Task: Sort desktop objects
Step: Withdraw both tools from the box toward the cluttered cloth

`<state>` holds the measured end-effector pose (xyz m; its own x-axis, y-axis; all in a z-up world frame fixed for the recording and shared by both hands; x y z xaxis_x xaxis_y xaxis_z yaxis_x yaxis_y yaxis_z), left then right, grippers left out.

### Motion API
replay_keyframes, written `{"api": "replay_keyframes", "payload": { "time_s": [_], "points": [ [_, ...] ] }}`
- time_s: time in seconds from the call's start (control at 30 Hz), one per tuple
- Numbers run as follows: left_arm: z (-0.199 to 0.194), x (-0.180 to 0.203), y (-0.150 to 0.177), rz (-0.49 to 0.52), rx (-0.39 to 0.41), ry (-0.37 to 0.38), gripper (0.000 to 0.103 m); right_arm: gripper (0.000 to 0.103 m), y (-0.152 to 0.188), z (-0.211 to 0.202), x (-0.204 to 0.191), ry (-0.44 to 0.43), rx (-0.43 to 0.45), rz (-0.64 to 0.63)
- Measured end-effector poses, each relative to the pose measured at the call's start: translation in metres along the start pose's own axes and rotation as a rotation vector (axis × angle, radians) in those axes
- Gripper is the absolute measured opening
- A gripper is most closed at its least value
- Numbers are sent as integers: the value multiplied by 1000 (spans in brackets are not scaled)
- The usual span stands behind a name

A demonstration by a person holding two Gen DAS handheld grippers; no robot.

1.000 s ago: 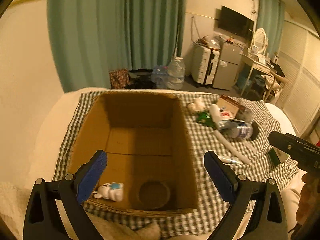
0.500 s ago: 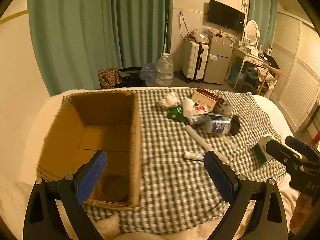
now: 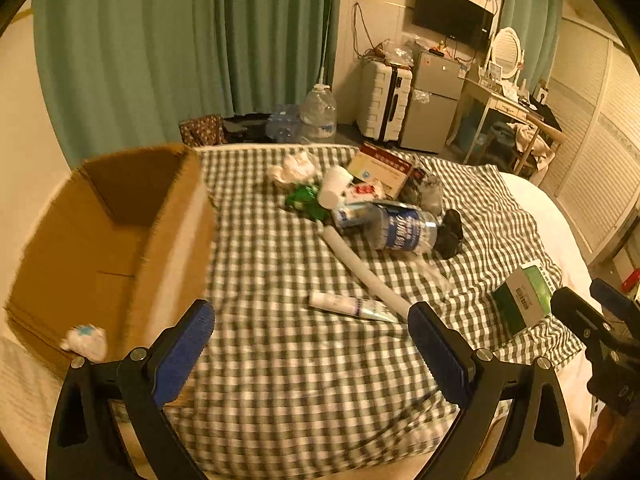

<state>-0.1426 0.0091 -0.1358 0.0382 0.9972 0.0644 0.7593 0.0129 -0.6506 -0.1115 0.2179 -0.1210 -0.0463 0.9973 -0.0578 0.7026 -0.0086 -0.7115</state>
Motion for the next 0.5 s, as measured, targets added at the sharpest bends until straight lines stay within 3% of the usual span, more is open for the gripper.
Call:
{"api": "replay_keyframes", "payload": {
  "time_s": [0.13, 0.27, 0.5],
  "points": [
    [27, 21, 12, -12, -38, 7, 100, 97, 6, 19, 27, 36, -17, -5],
    [51, 41, 16, -2, -37, -50, 100, 97, 15, 40, 58, 59, -44, -5],
    [98, 81, 21, -1, -71, -48, 100, 97, 22, 72, 122, 51, -74, 99]
  ]
}}
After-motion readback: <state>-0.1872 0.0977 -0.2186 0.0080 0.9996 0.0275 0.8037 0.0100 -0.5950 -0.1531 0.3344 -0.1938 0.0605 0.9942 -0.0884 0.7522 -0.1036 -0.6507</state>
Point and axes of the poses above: each gripper's, at about its wrist camera, not at the fingertips, and z roughly the way its jaws point, x to its right, y to its underside, the point moved 8 cm from there along z, roughly the way its jaws point
